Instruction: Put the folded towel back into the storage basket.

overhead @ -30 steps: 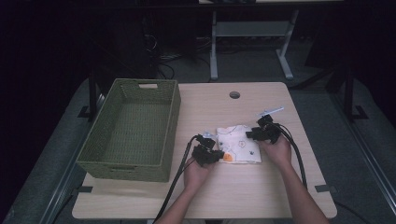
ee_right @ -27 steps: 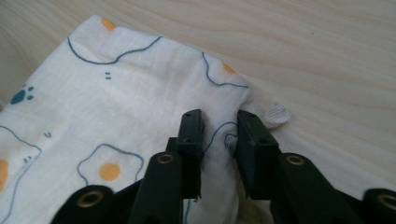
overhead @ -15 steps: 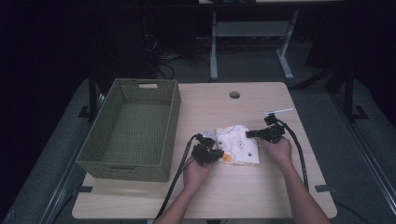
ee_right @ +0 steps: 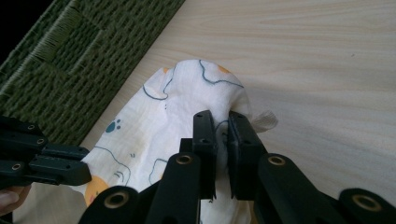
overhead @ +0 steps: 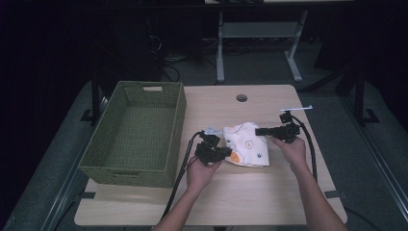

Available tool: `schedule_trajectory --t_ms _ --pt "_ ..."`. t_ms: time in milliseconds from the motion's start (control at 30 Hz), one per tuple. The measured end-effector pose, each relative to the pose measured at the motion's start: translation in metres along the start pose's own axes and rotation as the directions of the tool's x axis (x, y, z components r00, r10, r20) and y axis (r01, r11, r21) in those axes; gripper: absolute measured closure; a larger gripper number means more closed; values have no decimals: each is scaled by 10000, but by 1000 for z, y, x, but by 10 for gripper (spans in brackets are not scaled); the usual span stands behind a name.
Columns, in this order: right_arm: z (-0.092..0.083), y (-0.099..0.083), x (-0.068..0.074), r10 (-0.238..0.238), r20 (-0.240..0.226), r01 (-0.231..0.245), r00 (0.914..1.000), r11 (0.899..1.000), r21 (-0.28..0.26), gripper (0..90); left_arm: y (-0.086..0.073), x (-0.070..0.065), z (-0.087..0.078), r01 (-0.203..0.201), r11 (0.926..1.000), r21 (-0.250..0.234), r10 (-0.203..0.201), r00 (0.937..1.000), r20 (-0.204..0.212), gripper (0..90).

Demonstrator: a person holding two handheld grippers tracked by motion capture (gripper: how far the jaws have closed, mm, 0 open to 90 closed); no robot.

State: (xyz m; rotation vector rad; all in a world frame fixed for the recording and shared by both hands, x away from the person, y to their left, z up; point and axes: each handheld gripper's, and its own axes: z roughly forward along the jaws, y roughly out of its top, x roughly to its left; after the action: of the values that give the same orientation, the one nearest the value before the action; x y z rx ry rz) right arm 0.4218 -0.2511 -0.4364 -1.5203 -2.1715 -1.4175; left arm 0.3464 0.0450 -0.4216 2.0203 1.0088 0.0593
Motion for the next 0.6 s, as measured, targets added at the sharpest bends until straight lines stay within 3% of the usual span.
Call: schedule_trajectory --t_ms 133,600 --pt "-3 2 4 64 -150 -65 9999 10000 -69 827 3 -1 -6 -11 9999 -101 12 10000 80 853" --pt "-12 29 35 -221 -507 209 9985 9995 -240 827 25 4 -48 1 9985 -551 20 9993 369 852"
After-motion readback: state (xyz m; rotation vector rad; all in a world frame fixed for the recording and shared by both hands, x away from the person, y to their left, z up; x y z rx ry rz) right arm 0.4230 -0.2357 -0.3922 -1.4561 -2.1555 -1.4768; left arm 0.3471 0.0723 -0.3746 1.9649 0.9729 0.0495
